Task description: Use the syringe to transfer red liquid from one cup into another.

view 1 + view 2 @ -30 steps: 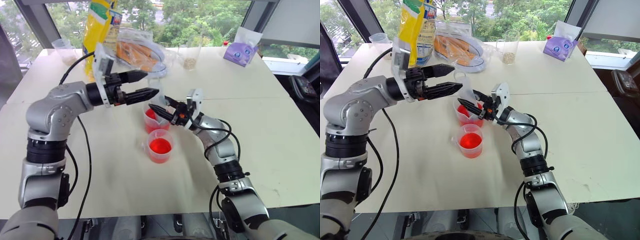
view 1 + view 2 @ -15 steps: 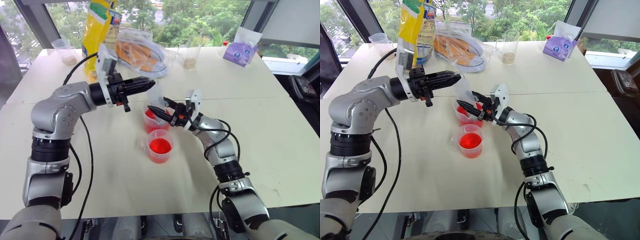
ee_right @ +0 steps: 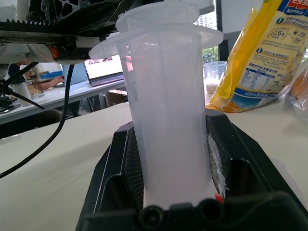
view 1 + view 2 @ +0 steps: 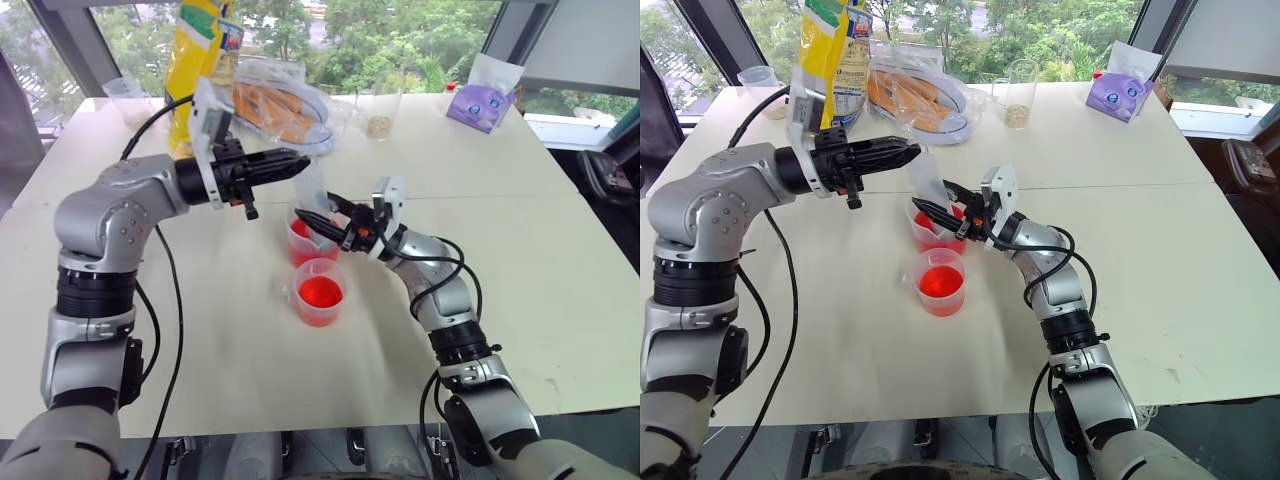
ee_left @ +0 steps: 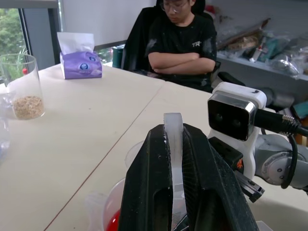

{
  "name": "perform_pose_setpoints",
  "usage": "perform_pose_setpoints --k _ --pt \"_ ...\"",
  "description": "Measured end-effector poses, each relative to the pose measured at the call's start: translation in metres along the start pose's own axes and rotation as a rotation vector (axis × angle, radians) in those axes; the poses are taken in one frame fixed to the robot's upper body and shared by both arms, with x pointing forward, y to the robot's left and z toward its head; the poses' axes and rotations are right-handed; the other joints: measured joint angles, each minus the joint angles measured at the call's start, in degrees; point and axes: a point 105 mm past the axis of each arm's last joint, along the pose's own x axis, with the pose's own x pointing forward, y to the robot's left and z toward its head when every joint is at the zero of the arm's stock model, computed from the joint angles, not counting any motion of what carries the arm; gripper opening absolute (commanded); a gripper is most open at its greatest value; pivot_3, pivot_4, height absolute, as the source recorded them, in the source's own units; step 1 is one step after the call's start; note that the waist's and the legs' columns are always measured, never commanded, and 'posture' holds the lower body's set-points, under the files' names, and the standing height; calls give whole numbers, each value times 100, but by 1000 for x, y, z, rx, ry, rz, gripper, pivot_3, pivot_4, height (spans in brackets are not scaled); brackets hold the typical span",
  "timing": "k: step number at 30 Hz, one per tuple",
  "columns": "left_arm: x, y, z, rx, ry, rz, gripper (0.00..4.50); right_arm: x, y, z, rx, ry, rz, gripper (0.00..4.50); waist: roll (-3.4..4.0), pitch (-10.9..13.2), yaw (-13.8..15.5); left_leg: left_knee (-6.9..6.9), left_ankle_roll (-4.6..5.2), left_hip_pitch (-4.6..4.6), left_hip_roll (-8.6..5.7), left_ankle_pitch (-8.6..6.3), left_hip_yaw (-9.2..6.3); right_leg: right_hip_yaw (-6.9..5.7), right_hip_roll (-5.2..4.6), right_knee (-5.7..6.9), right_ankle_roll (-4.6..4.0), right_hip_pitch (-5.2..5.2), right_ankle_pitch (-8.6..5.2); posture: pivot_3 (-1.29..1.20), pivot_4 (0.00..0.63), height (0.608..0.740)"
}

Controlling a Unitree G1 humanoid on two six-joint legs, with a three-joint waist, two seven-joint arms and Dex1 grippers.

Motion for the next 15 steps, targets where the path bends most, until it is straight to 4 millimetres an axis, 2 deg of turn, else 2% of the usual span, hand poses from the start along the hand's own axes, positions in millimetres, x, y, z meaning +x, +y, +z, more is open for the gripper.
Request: perform_pose_setpoints --k 15 --pt "1 3 10 17 -5 -9 14 1 1 1 10 0 -3 1415 0 0 2 0 0 0 -1 0 0 0 0 1 0 0 0 0 150 740"
